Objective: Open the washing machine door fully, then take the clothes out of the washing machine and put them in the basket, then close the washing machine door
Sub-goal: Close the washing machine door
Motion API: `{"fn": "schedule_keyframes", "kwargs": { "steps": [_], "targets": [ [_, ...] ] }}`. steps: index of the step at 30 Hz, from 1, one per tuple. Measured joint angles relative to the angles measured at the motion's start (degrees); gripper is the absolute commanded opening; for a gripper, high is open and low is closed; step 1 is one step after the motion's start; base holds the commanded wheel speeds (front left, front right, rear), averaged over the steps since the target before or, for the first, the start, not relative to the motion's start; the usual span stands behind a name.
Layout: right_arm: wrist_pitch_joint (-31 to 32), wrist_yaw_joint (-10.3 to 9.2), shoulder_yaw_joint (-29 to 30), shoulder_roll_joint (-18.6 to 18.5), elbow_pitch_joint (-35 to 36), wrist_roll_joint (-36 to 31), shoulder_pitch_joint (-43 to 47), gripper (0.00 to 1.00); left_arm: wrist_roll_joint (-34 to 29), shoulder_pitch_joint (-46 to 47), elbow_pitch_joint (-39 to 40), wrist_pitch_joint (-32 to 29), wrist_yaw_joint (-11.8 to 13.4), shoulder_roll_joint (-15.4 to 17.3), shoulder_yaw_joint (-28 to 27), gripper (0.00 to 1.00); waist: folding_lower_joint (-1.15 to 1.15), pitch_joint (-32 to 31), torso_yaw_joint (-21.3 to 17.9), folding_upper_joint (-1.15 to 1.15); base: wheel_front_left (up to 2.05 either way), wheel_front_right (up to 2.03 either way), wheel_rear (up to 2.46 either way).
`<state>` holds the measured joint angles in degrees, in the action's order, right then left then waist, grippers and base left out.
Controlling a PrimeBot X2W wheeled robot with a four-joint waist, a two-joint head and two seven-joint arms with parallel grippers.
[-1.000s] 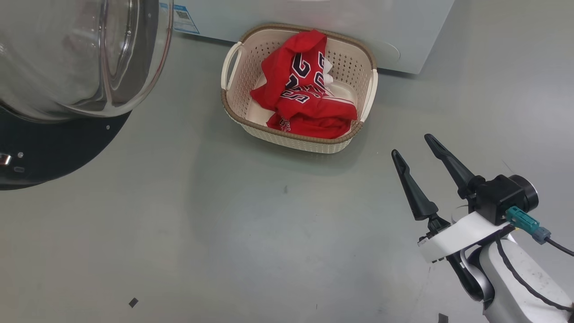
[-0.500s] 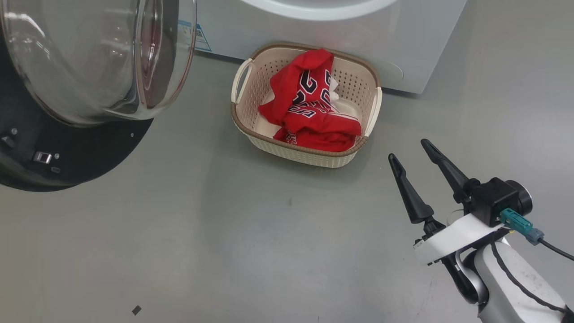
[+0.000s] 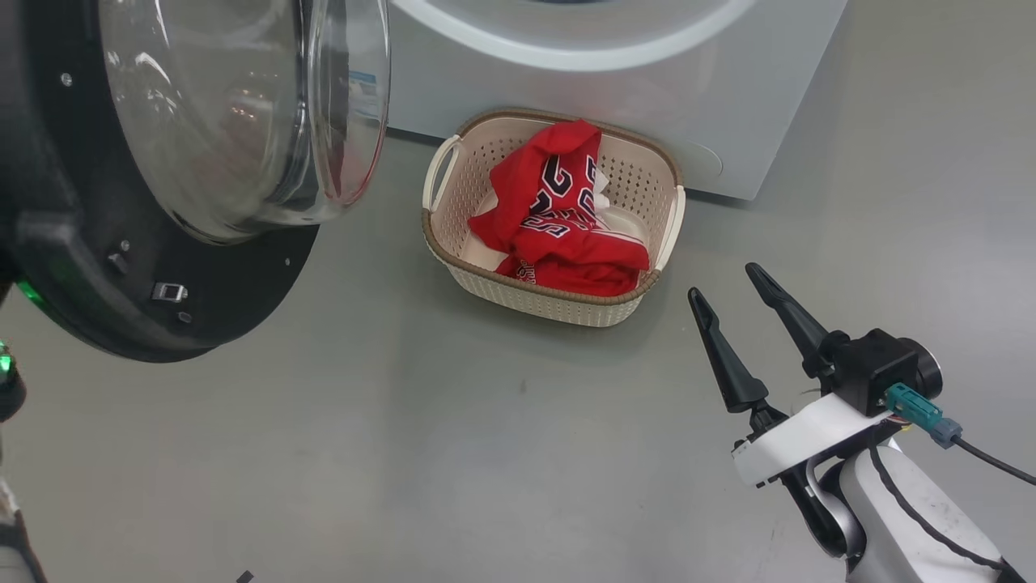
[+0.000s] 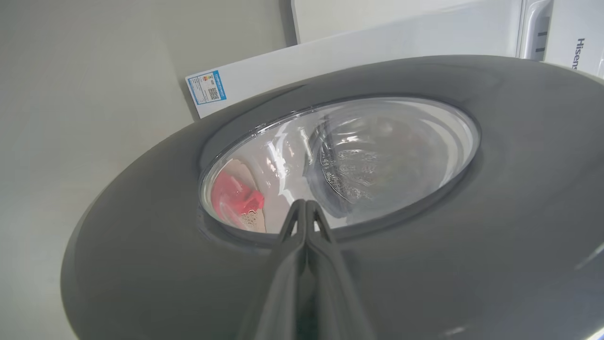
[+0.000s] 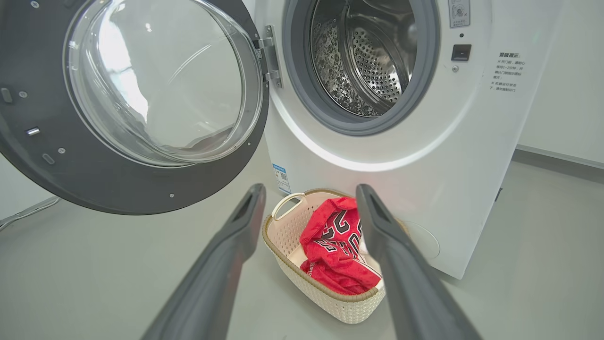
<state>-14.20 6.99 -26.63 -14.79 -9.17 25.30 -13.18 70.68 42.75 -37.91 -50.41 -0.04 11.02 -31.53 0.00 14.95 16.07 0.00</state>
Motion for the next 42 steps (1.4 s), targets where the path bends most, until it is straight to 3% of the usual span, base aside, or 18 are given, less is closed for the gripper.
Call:
{"fn": "schedule_keyframes", "kwargs": {
  "steps": [17,32,42],
  "targets": [
    [-0.1,0.0,-0.5,2.1,-1.3,0.4,1.9,1.0,0.4,-7.5,7.9,-3.0,-2.4,-9.4,4.6,0.0,0.0,-3.7,-0.9,0.0,0.0,0.0,0.0],
    [-0.1,0.0,0.0,2.7,-1.3,0.4,2.3,1.0,2.2,-12.2,14.1,-1.4,-2.3,-9.7,4.7,0.0,0.0,-4.7,-1.7,0.0,0.0,0.0,0.0],
    [-0.1,-0.04,3.4,3.0,-1.4,0.4,4.6,1.0,-8.0,-18.6,20.1,9.3,-6.3,-9.1,5.3,0.0,0.0,-5.9,-0.5,0.0,0.0,0.0,0.0]
  ]
}}
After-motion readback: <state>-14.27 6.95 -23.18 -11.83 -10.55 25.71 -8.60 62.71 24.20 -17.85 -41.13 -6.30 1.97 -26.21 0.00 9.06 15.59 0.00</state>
